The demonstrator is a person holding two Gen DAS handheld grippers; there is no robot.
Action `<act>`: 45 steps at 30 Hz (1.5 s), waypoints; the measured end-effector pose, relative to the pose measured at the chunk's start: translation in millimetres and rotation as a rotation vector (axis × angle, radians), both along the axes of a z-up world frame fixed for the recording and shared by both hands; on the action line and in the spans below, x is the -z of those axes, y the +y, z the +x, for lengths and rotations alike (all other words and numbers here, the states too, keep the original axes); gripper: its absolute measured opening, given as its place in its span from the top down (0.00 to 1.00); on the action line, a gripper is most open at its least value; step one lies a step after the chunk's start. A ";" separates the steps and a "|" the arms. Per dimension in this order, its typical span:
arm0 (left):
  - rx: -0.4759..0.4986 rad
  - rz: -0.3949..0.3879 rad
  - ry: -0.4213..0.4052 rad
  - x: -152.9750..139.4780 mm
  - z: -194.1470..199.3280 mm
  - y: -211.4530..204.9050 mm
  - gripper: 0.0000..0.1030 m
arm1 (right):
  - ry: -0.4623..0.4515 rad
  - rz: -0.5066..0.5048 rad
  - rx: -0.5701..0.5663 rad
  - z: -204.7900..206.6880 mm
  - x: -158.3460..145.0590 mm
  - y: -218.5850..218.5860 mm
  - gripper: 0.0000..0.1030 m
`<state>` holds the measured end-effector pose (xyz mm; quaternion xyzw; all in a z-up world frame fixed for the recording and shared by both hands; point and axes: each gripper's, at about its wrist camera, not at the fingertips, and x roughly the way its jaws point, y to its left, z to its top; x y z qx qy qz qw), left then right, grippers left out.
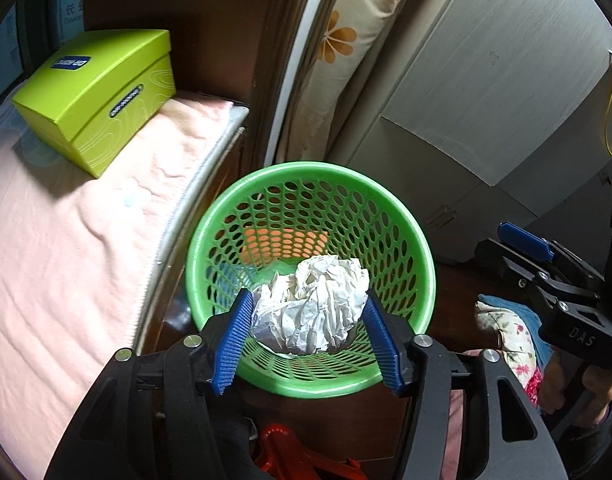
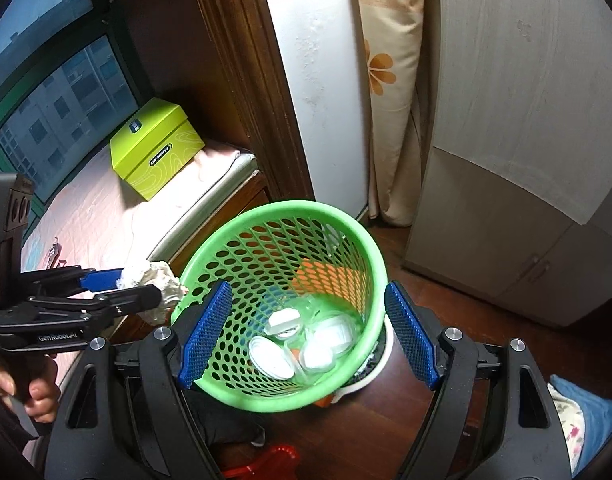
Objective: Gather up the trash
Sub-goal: 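Open the left gripper to drop the tissue while the right releases the cup, then move the left tool back to the bench and grasp the orange wafer pack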
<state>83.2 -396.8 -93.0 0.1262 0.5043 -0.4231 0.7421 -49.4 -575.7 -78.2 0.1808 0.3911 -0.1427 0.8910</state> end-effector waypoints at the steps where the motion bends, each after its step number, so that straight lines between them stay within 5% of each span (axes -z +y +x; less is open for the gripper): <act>1: 0.007 -0.006 0.001 0.1 -2.0 -1.6 0.43 | -0.001 0.000 0.002 -1.2 -0.2 -0.4 0.24; 9: 0.003 -0.002 -0.013 -1.9 -5.3 3.7 0.37 | -0.012 0.016 -0.002 -2.3 -1.6 1.0 0.24; 17: -0.095 0.012 -0.081 -18.6 8.6 54.8 0.37 | -0.022 0.021 -0.048 10.5 -3.7 19.3 0.24; 31: -0.361 0.037 -0.151 -39.0 58.2 185.6 0.33 | -0.025 0.023 -0.191 61.7 -11.4 78.4 0.24; 45: -0.670 0.120 -0.188 -39.8 101.5 343.1 0.13 | -0.015 0.022 -0.373 121.4 -13.3 160.9 0.23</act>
